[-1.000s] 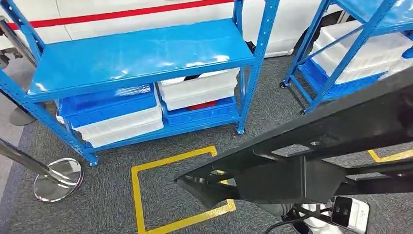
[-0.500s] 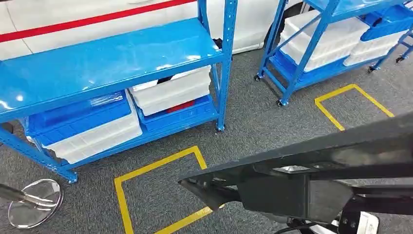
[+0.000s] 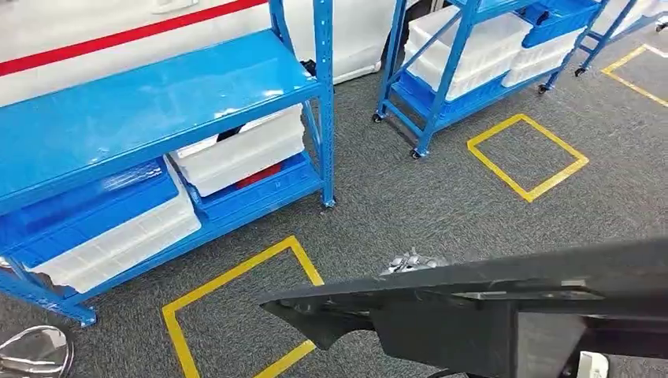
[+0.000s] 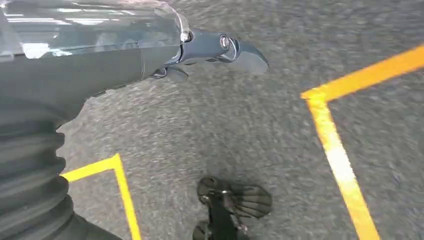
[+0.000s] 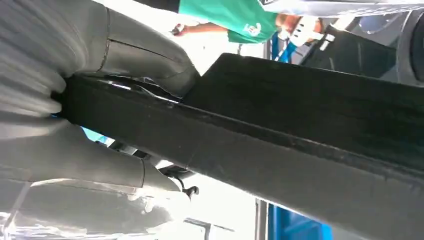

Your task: Take the parts from the cabinet and place them on the table.

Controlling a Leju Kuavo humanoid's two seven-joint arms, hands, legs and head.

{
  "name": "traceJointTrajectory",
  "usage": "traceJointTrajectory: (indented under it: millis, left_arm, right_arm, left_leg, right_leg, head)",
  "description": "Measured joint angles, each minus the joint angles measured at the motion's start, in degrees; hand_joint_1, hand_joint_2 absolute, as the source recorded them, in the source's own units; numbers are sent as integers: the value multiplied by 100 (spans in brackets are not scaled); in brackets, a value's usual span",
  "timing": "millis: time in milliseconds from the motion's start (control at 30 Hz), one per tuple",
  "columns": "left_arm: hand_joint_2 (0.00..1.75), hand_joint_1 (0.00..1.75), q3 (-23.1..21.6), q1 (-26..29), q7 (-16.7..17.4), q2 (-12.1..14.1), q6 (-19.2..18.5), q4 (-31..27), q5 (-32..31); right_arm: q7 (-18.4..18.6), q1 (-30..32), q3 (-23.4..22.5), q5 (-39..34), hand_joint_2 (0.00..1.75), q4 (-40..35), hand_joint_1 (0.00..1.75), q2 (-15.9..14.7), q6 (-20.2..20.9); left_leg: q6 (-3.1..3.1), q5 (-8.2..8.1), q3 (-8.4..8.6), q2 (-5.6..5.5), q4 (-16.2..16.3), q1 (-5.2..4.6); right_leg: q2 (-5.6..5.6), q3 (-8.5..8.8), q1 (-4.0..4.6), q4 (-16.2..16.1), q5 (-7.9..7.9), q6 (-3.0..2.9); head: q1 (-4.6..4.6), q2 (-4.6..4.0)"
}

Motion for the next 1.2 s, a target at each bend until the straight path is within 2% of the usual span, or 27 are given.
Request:
traceJointTrajectory:
  millis: [100,133,167,200,233,267,300,333,367,400,433,467,500,600,633,667,700,767,800,833,867,933,967,1000,1100,1133,1200]
  left_arm:
    - [175,0,-2,-34,-33,20,0,0,-77]
    - [175,0,-7,-49,-33,24,0,0,-105]
    - [175,0,-11,-60,-30,19,-4,0,-136]
    - [175,0,-17,-60,-13,17,-20,2,-168]
    - [175,0,-17,-57,-13,20,-35,2,-166]
    - [175,0,-15,-55,-9,19,-55,2,-166]
    - [175,0,-15,-56,-2,15,-72,2,-159]
    - [175,0,-15,-59,2,11,-85,2,-151]
    - [175,0,-15,-63,2,6,-96,2,-142]
    - [175,0,-15,-72,2,4,-100,2,-138]
    - [175,0,-15,-81,2,4,-103,2,-135]
    - [175,0,-17,-82,2,4,-109,2,-135]
    - [175,0,-17,-86,2,-4,-114,2,-138]
    - [175,0,-20,-77,22,-18,-131,4,-179]
    - [175,0,-33,-93,67,-48,-133,6,-238]
    - [175,0,-53,-121,156,-64,-120,7,-293]
    - [175,0,-99,-115,223,-92,-103,7,-348]
    - [175,0,-162,-68,304,-127,-52,7,-398]
    - [175,0,-164,-57,324,-138,-44,7,-402]
    - [175,0,-168,-60,341,-158,-41,11,-402]
    - [175,0,-175,-69,343,-169,-39,13,-402]
    - [175,0,-203,-89,345,-195,-39,13,-404]
    - [175,0,-210,-93,358,-210,-39,13,-407]
    - [175,0,-216,-91,389,-219,-35,15,-420]
    - [175,0,-251,-94,636,-260,107,22,-376]
    - [175,0,-249,-103,690,-269,158,22,-341]
    - [175,0,-249,-94,730,-317,199,24,-317]
  right_arm:
    - [0,79,2,184,175,-50,173,22,-57]
    - [0,105,2,252,175,-83,173,26,-85]
    - [0,110,2,286,175,-107,173,30,-136]
    - [0,118,4,310,175,-118,173,46,-183]
    - [0,128,15,341,175,-118,173,46,-245]
    - [0,136,37,372,175,-118,173,46,-293]
    - [0,135,78,415,175,-114,173,44,-360]
    - [0,131,129,424,175,-109,173,44,-398]
    - [0,112,172,424,175,-98,173,44,-437]
    - [0,84,210,424,175,-85,173,44,-455]
    - [0,57,238,418,175,-70,173,44,-468]
    - [0,35,258,415,175,-59,173,44,-479]
    - [0,6,277,411,175,-48,173,44,-487]
    - [0,-22,324,396,175,-2,173,44,-536]
    - [0,-27,330,331,175,13,173,41,-535]
    - [0,-31,330,218,175,20,173,37,-529]
    - [0,-72,328,85,175,29,173,35,-520]
    - [0,-81,319,-46,175,57,173,22,-520]
    - [0,-77,319,-59,175,70,173,20,-518]
    - [0,-74,319,-61,175,85,173,15,-514]
    - [0,-73,319,-61,175,92,173,6,-516]
    - [0,-75,317,-70,175,92,173,-18,-516]
    - [0,-78,315,-72,175,92,173,-26,-516]
    - [0,-88,315,-79,175,92,173,-26,-514]
    - [7,-80,317,-220,175,98,173,-85,-368]
    - [9,-91,317,-284,175,107,173,-120,-296]
    - [31,-180,326,-418,175,127,173,-144,-175]
  left_leg:
    - [-87,-16,33,147,-5,13]
    - [-121,-74,3,71,33,41]
    - [-144,-242,-59,-148,234,56]
    - [-160,-493,-233,-282,646,73]
    - [-179,-745,-463,-351,1162,80]
    - [-192,-919,-669,-383,1618,80]
    - [-198,-971,-806,-390,1908,81]
    - [-195,-876,-801,-390,1884,85]
    - [-187,-665,-677,-393,1604,92]
    - [-176,-356,-432,-416,1070,101]
    - [-165,-76,-176,-534,504,119]
    - [-148,-46,-44,-825,178,150]
    - [-141,-84,-21,-958,80,152]
    - [-66,-53,-48,-788,106,103]
    - [-2,-11,-52,-718,44,152]
    - [40,17,-41,-650,24,145]
    - [110,18,-53,-580,22,134]
    - [121,13,-62,-419,26,100]
    - [125,9,-70,-347,28,91]
    - [125,9,-72,-272,32,85]
    - [123,7,-70,-213,33,80]
    - [112,-11,-53,-102,42,73]
    - [97,-24,-37,-59,47,62]
    - [64,-46,-44,-17,66,13]
    - [-10,-47,-19,133,50,22]
    - [-52,-62,7,186,50,-5]
    - [-103,-335,-126,-208,386,48]
  right_leg:
    - [157,-32,21,-10,18,-91]
    - [196,-6,-25,-38,49,-136]
    - [237,-18,-26,-39,58,-161]
    - [279,-28,-26,-38,66,-186]
    - [341,-37,-20,-37,71,-198]
    - [404,-45,-18,-33,74,-201]
    - [474,-47,-18,-30,76,-200]
    - [538,-40,-18,-26,79,-196]
    - [608,-33,-20,-19,78,-194]
    - [690,-21,-23,-8,77,-182]
    - [757,-17,-26,7,68,-160]
    - [809,-36,-32,19,67,-137]
    - [867,-82,-1,55,70,-88]
    - [1048,-166,-60,19,151,44]
    - [1096,-183,-42,26,146,90]
    - [765,-232,-34,134,51,100]
    - [492,-381,-22,458,-174,112]
    - [363,-811,-29,1386,-605,128]
    - [357,-953,-29,1687,-691,136]
    - [348,-985,-30,1772,-657,140]
    - [334,-880,-29,1593,-510,136]
    - [237,-339,-15,620,-46,85]
    - [31,-67,16,138,63,30]
    - [-116,-28,92,15,-15,-11]
    - [93,-80,96,30,14,-73]
    - [157,-71,49,-24,46,-121]
    - [234,-49,2,-55,83,-181]
  head:
    - [2,0]
    - [0,0]
    - [2,0]
    - [0,0]
    - [0,0]
    - [0,0]
    - [0,0]
    - [0,0]
    - [0,0]
    - [0,0]
    - [0,0]
    - [2,0]
    - [2,0]
    - [2,0]
    - [0,0]
    - [2,0]
    - [2,0]
    - [2,0]
    - [2,0]
    - [2,0]
    - [2,0]
    - [2,0]
    - [2,0]
    - [2,0]
    - [2,0]
    - [0,0]
    - [0,0]
